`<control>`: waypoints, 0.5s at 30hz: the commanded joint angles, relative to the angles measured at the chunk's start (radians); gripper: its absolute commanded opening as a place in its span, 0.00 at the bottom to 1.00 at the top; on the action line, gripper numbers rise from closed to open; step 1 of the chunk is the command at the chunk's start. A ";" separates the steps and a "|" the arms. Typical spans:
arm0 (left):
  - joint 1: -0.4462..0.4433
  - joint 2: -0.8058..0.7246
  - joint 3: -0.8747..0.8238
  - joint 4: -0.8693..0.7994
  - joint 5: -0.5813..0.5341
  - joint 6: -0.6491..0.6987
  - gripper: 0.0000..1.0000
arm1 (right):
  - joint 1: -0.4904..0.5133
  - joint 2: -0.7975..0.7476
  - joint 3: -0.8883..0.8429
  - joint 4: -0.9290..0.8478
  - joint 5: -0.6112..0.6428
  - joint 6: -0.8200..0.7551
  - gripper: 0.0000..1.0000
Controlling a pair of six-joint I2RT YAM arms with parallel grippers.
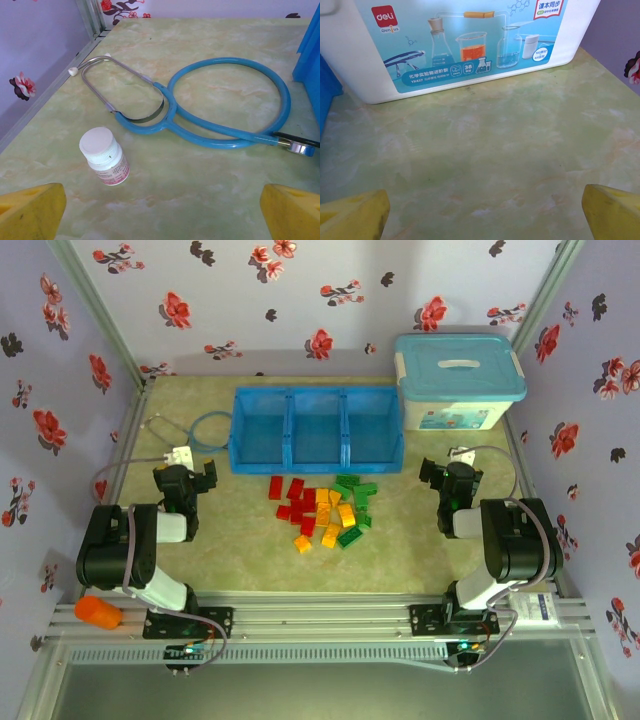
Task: Sort the legos into containers by color
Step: Pick up the lego from the center of the table.
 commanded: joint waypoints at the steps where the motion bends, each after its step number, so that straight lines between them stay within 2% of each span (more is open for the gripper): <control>1: 0.006 -0.003 0.019 0.003 0.008 0.000 1.00 | -0.004 -0.006 0.014 0.019 -0.010 -0.003 0.99; 3: -0.002 -0.002 0.016 0.011 -0.012 0.000 1.00 | -0.004 -0.005 0.014 0.019 -0.009 -0.004 0.99; 5: -0.032 -0.015 0.014 0.017 -0.099 0.006 1.00 | -0.002 -0.017 0.012 0.029 0.004 -0.002 0.99; 7: -0.063 -0.055 -0.002 0.021 -0.160 0.025 1.00 | 0.003 -0.117 0.023 -0.080 -0.006 -0.015 0.99; 8: -0.099 -0.098 0.008 -0.015 -0.271 0.032 1.00 | 0.007 -0.207 0.047 -0.200 -0.027 -0.027 0.99; 9: -0.128 -0.149 0.033 -0.087 -0.339 0.046 1.00 | 0.012 -0.278 0.074 -0.275 -0.045 -0.020 0.99; 10: -0.144 -0.194 0.062 -0.166 -0.355 0.058 1.00 | 0.014 -0.339 0.101 -0.342 -0.065 0.007 0.99; 12: -0.163 -0.290 0.150 -0.368 -0.359 -0.016 1.00 | 0.025 -0.448 0.193 -0.536 -0.086 0.104 0.99; 13: -0.169 -0.327 0.198 -0.465 -0.346 -0.068 1.00 | 0.024 -0.479 0.240 -0.696 -0.089 0.194 0.99; 14: -0.176 -0.368 0.255 -0.580 -0.323 -0.128 1.00 | 0.023 -0.511 0.319 -0.959 -0.080 0.295 0.99; 15: -0.186 -0.409 0.312 -0.700 -0.310 -0.203 1.00 | 0.031 -0.517 0.332 -1.037 0.030 0.408 0.99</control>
